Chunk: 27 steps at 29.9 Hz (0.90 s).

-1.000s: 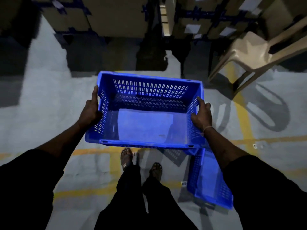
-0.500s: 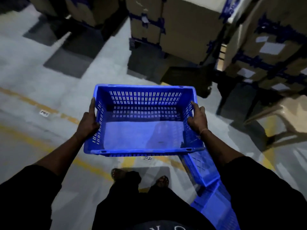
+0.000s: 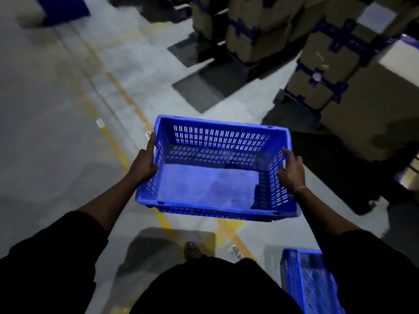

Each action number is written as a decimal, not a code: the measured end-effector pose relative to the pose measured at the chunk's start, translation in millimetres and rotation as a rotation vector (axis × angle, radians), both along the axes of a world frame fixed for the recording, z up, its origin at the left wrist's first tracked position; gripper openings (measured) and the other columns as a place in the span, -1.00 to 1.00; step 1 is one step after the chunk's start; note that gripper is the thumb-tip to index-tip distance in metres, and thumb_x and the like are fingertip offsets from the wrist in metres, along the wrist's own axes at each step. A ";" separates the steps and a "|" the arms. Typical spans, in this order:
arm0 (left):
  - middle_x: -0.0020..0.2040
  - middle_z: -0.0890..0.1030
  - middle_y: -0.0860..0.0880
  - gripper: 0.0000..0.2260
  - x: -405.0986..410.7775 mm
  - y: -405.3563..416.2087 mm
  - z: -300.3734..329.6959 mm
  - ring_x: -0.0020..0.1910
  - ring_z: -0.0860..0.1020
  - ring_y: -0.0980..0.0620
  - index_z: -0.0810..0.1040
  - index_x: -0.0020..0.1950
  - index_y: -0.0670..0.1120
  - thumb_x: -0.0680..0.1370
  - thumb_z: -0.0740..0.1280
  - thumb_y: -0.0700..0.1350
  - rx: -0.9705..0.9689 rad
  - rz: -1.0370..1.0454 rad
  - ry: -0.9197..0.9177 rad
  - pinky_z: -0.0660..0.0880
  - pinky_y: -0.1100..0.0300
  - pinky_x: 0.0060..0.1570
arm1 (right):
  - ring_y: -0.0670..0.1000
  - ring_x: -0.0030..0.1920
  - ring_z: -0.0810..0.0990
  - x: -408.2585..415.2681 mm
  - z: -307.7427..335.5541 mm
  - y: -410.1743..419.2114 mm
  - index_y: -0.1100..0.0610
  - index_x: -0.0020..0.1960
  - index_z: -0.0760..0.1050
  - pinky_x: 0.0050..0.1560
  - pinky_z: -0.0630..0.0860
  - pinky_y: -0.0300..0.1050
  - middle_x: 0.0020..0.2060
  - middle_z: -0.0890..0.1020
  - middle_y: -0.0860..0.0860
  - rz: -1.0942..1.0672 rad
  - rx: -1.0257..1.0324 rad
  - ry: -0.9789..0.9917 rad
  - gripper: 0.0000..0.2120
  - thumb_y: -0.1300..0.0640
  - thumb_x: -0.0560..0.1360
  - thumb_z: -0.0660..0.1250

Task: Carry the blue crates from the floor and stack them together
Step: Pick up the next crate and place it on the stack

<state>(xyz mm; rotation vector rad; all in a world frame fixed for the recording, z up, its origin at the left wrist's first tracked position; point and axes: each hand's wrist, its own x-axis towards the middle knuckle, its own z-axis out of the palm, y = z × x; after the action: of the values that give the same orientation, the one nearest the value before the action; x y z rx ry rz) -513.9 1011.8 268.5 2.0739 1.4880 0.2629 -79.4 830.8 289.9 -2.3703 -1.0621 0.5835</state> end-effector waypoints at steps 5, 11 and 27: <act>-0.26 0.54 -0.22 0.05 -52.2 42.4 8.5 -0.34 0.57 -0.20 -0.32 0.55 0.35 0.45 0.40 -0.23 -0.011 0.148 0.003 0.53 -0.07 -0.34 | 0.30 0.08 0.55 -33.0 6.3 89.4 0.00 0.53 0.31 0.12 0.51 0.08 0.29 0.36 0.24 0.121 0.015 0.003 -0.33 0.34 0.46 0.25; -0.22 0.54 -0.26 0.05 -110.0 97.2 9.3 -0.34 0.57 -0.23 -0.33 0.53 0.38 0.46 0.38 -0.24 0.008 0.285 0.018 0.53 -0.10 -0.32 | 0.28 0.03 0.56 -78.5 17.8 204.4 0.00 0.52 0.33 0.03 0.45 -0.03 0.15 0.41 0.22 0.229 0.020 -0.028 -0.31 0.34 0.42 0.26; -0.18 0.52 -0.21 0.04 -211.4 322.3 20.3 -0.32 0.54 -0.19 -0.30 0.56 0.34 0.44 0.34 -0.28 0.034 0.617 0.016 0.38 0.08 -0.38 | 0.16 -0.08 0.53 -176.8 40.1 577.3 0.00 0.52 0.32 -0.05 0.48 -0.06 0.06 0.36 0.09 0.568 0.082 0.016 -0.34 0.34 0.46 0.28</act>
<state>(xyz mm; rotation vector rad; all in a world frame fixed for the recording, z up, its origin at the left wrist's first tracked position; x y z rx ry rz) -725.3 1334.1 288.8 1.5881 2.1136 0.5052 -256.2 1408.1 330.0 -1.9771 -1.7297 0.7304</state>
